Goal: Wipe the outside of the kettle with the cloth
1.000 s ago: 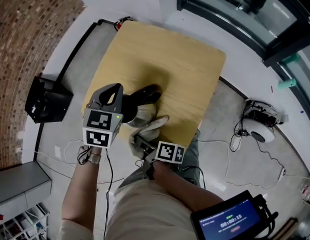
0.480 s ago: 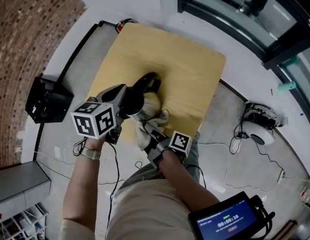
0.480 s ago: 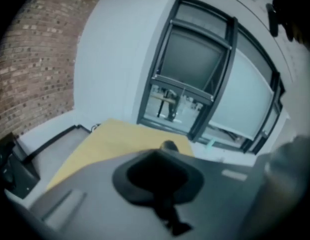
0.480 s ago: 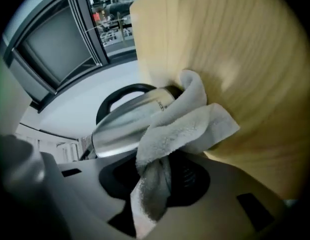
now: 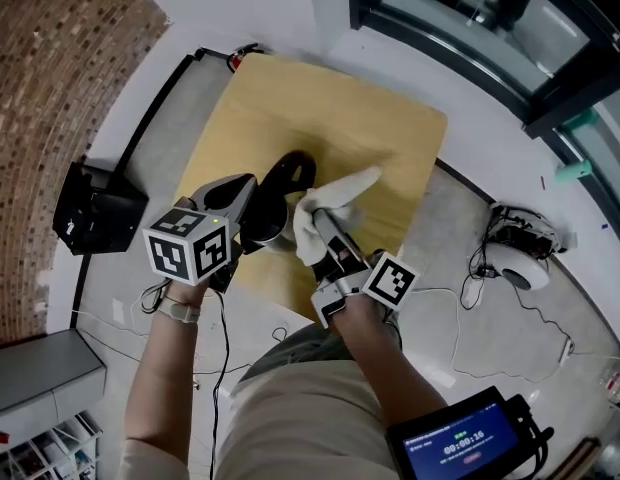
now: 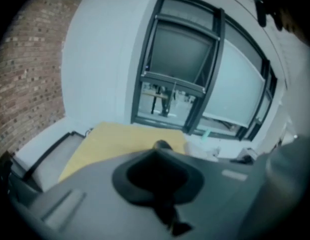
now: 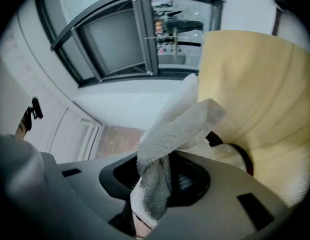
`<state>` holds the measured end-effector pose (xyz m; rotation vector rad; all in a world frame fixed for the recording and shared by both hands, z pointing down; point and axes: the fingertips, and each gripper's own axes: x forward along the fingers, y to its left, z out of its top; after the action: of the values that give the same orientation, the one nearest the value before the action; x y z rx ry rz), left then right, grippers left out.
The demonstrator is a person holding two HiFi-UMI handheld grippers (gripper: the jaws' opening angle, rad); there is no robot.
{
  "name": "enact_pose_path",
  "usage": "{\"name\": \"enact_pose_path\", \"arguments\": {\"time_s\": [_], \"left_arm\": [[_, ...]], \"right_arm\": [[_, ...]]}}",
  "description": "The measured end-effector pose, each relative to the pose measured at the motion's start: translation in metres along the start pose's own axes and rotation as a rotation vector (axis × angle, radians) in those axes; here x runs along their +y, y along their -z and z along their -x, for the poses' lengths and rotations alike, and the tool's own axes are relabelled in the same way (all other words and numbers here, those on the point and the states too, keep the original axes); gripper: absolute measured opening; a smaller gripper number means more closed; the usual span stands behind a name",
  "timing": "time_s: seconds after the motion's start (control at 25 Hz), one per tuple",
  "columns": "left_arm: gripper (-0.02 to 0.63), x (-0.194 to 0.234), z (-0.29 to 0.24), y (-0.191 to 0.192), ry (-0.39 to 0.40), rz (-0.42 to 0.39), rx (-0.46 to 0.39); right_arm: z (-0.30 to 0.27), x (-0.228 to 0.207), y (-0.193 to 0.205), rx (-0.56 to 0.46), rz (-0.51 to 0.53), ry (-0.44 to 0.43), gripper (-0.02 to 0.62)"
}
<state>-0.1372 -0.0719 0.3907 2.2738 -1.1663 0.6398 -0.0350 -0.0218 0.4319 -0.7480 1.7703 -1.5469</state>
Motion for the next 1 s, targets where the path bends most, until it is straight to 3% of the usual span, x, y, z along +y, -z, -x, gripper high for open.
{"name": "enact_pose_path", "arguments": {"time_s": [0.08,0.16,0.24,0.32,0.44,0.52,0.6,0.72,0.8,0.88,1.0], "left_arm": [[-0.011,0.002,-0.003,0.003,-0.01,0.048,-0.02],[-0.011,0.004,-0.001,0.005,-0.036,0.084,-0.031],[-0.012,0.003,0.002,0.009,-0.053,0.126,-0.032],[-0.012,0.002,0.01,0.016,-0.076,0.239,-0.055],[-0.012,0.008,0.029,0.031,-0.176,0.422,-0.122],[-0.012,0.013,0.041,0.038,-0.204,0.471,-0.131],[-0.012,0.01,0.048,0.035,-0.163,0.397,-0.125],[-0.012,-0.01,0.042,0.021,-0.135,0.075,-0.11],[-0.011,-0.021,0.03,0.026,-0.159,-0.078,-0.046],[-0.008,-0.021,0.03,0.029,-0.193,-0.126,-0.036],[-0.008,-0.019,0.032,0.026,-0.203,-0.12,-0.055]], "right_arm": [[0.0,0.01,0.029,0.059,0.086,0.009,0.135],[0.008,-0.015,0.037,0.053,0.111,0.089,0.135],[0.014,-0.044,0.025,0.009,0.066,0.15,0.135],[0.007,-0.056,0.01,-0.011,0.007,0.143,0.135],[-0.018,-0.051,0.003,0.103,0.093,0.122,0.135],[-0.031,-0.049,0.008,0.203,0.139,0.127,0.135],[-0.032,-0.037,0.012,0.233,0.124,0.114,0.135],[-0.02,0.001,0.028,0.211,0.167,0.039,0.135],[-0.008,-0.006,0.038,0.174,0.252,0.051,0.135],[0.003,-0.047,0.032,0.096,0.235,0.149,0.135],[0.013,-0.136,0.018,0.069,0.05,0.334,0.135]]}}
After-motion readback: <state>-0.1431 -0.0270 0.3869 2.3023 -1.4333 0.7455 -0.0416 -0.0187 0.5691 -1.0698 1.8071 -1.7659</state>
